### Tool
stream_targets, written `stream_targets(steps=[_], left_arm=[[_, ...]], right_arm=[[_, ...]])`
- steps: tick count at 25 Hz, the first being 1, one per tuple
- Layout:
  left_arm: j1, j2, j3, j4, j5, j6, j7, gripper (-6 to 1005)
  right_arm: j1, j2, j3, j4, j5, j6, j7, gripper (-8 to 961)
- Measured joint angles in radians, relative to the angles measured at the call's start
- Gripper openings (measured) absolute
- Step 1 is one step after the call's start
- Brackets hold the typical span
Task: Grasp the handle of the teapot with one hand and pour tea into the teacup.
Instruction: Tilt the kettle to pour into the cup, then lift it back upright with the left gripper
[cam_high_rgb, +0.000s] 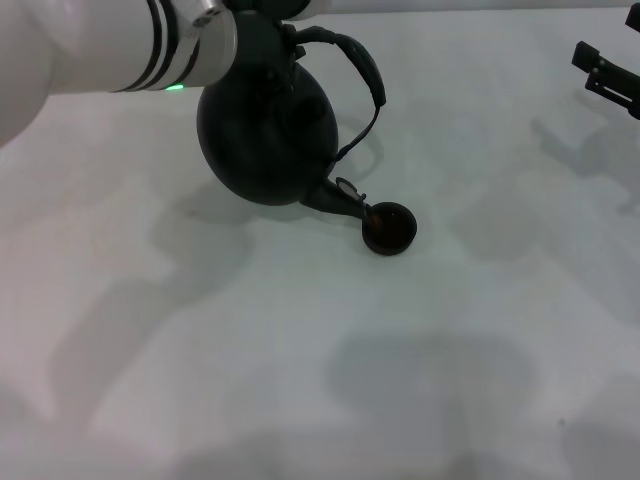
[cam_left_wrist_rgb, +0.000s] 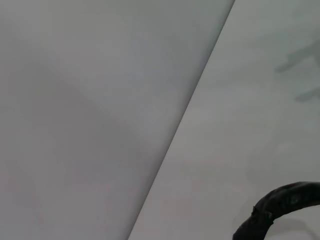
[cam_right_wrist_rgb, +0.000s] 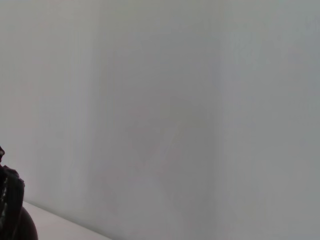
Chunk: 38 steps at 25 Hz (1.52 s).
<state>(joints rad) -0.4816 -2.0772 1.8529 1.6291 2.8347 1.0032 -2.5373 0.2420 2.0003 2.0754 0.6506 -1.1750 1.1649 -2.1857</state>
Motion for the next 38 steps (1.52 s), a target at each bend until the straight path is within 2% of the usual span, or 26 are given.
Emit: stream_targets(steps=[38], left_arm=[[-0.021,-0.001,-0.020,-0.039,0.000,-0.011,-0.013,129]], right_arm=[[0.001,0.000,0.000,-0.013,-0.006,0.001,-0.004,840]])
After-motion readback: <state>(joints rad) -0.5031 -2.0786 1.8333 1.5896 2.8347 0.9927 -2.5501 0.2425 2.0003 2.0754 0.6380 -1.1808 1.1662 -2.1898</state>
